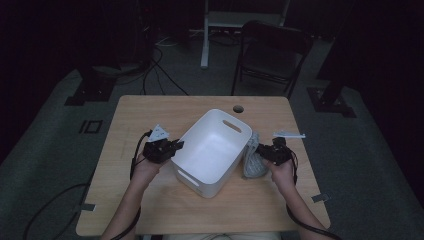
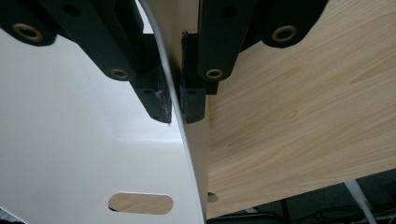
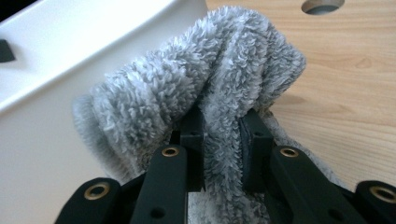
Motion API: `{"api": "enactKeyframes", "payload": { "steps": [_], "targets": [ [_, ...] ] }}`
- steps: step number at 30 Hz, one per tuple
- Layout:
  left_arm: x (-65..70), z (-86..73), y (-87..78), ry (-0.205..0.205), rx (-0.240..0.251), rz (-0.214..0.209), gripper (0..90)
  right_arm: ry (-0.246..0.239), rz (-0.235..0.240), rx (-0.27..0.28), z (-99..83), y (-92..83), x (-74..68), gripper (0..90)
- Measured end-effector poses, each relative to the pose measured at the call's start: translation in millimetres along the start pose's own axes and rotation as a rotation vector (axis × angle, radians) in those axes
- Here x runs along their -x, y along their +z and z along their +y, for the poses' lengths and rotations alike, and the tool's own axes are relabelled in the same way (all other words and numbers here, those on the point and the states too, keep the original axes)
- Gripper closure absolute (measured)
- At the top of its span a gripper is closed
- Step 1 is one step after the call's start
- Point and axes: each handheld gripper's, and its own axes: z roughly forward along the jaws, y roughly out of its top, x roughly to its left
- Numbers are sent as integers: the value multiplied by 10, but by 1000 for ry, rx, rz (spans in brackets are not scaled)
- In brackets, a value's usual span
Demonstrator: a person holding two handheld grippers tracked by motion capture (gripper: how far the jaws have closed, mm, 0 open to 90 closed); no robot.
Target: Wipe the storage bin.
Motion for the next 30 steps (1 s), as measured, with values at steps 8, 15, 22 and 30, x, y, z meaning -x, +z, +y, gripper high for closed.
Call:
{"api": "enactKeyframes", "payload": {
  "steps": [8,15,22,30],
  "targets": [
    [4,-4,0,-3,6,6,829,2,-27,-43,-52,94,48,753],
    [13,-2,4,0,6,6,828,2,-48,-65,-96,165,74,752],
    [19,-2,4,-2,6,11,828,6,-63,-93,-147,232,94,752],
    [28,1,5,-4,2,13,828,35,-53,-87,-167,200,63,754]
  ]
}}
